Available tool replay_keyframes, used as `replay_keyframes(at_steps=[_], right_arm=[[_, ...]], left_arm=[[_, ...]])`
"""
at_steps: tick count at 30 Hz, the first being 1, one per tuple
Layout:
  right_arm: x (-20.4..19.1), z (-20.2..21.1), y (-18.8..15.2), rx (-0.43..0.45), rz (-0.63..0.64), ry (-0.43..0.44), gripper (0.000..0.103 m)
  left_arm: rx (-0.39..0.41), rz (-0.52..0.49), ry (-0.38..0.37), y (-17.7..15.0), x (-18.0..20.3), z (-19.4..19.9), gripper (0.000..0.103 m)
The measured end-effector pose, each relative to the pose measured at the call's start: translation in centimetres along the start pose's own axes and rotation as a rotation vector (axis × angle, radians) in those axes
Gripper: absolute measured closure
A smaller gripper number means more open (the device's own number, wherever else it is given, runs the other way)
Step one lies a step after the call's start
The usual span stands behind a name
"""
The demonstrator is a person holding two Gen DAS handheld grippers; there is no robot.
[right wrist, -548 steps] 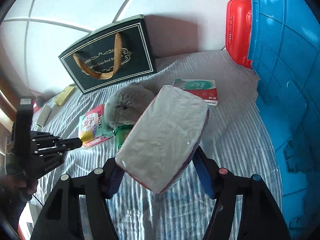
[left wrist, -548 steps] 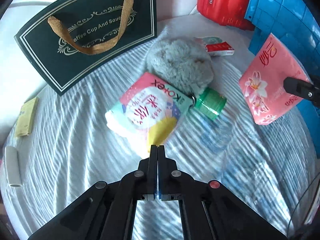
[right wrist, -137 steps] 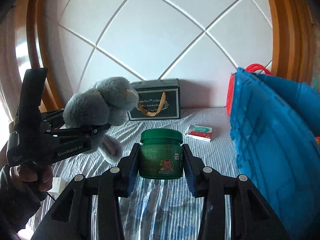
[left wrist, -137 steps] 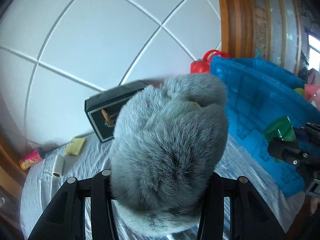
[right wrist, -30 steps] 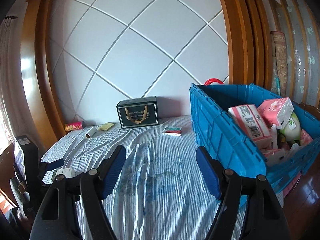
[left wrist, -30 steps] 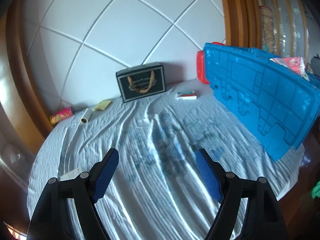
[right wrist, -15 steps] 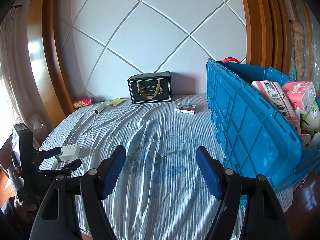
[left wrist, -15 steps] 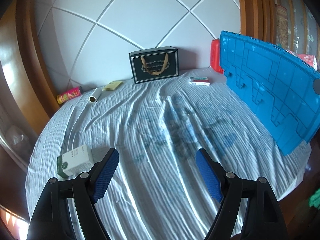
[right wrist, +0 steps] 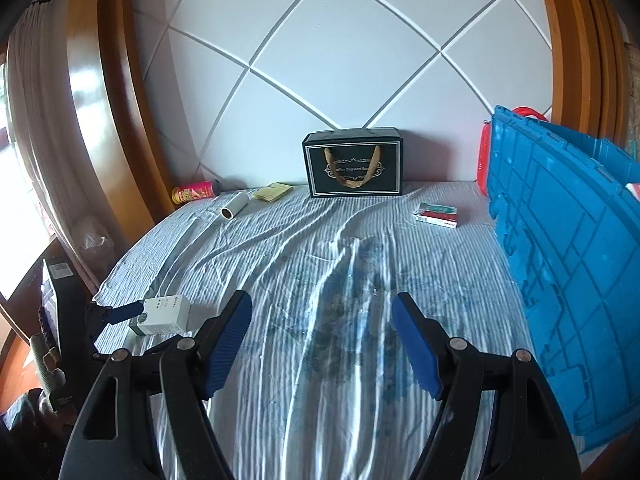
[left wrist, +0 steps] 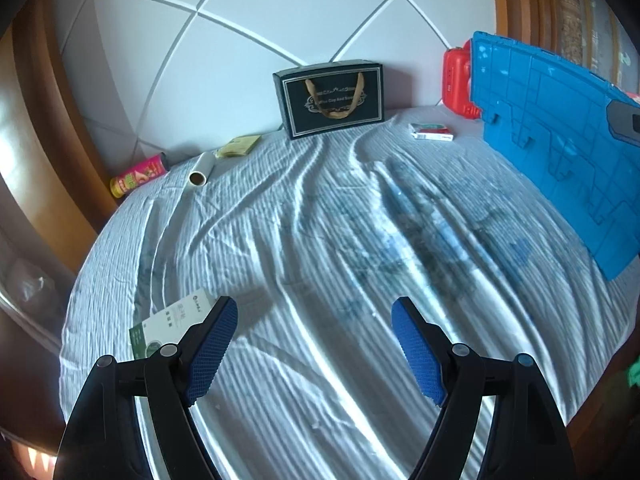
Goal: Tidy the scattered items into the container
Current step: 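Move both tools back toward the white box and medicine box on the bed, then grasp the white sweat-patch box with the left gripper while the right grasps the red-teal medicine box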
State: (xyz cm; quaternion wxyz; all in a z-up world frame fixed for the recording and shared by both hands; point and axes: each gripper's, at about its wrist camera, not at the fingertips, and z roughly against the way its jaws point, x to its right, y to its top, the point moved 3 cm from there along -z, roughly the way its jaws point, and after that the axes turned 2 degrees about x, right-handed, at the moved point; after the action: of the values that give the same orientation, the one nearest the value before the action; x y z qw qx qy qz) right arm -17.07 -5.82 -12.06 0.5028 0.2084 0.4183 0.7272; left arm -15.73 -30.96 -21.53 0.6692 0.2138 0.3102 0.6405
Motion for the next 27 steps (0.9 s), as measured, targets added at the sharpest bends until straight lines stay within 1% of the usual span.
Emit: replay_keyframes(at_steps=[6,12,15,18,22,25,27], right_arm=[[-3.8,-3.8,0.8,-0.020,0.019,0.027,0.031],[-4.6,-7.0,-0.1,-0.055,0.020,0.086,0.031],[-6.3,-8.4,-1.4,-0.104,0.034,0.101,0.031],[-7.8,-9.3,-2.1,-0.142,0.064,0.087,0.031],[-8.3,-10.0,-1.4,-0.128,0.028,0.006,0.031],[-8.8,-10.8,-1.4,-0.134,-0.010,-0.061,0.031],[-9.2,-11.7,-1.6,-0.151,-0.030,-0.090,0.031]], left_arm=[[-0.065,-0.103,-0.026,-2.0,-3.5,-3.5,0.023],[-0.124,-0.179,-0.016,-4.7,-6.2,-5.4,0.023],[-0.141,-0.244,-0.035,-5.4,-7.6,-6.0,0.023],[-0.140,-0.337,-0.108,-5.5,-9.3,-6.3,0.023],[-0.148,-0.478,-0.233,-5.3,-12.1,-8.1,0.023],[-0.188,-0.557,-0.317,-5.4,-13.8,-10.4,0.023],[-0.218,-0.601,-0.383,-5.7,-14.6,-11.9,0.023]])
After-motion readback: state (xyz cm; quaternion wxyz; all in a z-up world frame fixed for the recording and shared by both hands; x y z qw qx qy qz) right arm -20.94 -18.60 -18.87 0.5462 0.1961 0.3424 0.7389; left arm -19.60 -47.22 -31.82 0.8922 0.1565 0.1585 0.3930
